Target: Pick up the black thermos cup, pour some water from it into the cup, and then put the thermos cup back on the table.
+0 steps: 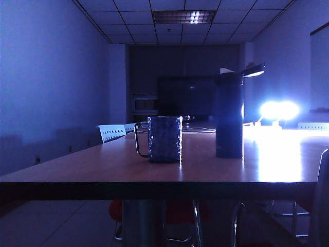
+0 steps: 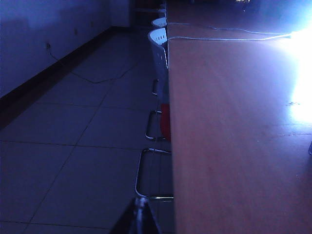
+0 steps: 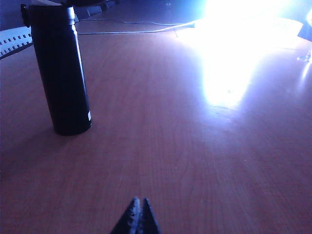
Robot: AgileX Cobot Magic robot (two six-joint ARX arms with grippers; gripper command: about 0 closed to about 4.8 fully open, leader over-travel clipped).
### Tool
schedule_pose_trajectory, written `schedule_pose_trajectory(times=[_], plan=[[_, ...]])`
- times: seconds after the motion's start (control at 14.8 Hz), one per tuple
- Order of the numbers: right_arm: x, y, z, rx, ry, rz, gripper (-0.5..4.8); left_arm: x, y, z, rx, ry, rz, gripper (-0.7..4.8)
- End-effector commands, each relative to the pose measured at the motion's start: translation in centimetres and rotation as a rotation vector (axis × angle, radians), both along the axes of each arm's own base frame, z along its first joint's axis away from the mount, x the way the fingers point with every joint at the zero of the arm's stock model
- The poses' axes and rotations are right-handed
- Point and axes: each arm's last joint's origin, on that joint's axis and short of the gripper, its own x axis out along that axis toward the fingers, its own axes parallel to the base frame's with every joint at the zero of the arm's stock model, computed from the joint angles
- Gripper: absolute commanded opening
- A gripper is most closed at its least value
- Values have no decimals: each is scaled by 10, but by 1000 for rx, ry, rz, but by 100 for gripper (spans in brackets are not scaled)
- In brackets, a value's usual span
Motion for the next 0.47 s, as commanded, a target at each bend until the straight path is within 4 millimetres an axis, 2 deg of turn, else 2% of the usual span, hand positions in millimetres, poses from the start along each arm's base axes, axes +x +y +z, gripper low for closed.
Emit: schedule_pose_trajectory(times=[0.07,0.27,0.47], plan=[[0,0,3,4,-18,-1,-6,0,-1,1,0,-13,-29,-8],[-2,0,13,46,-72,0,-6,-1,-1,6,-7,-33,-32,-8],[-6,0,32,64,-124,1,-5,-6,-2,31,-65,-97,-53,-8]])
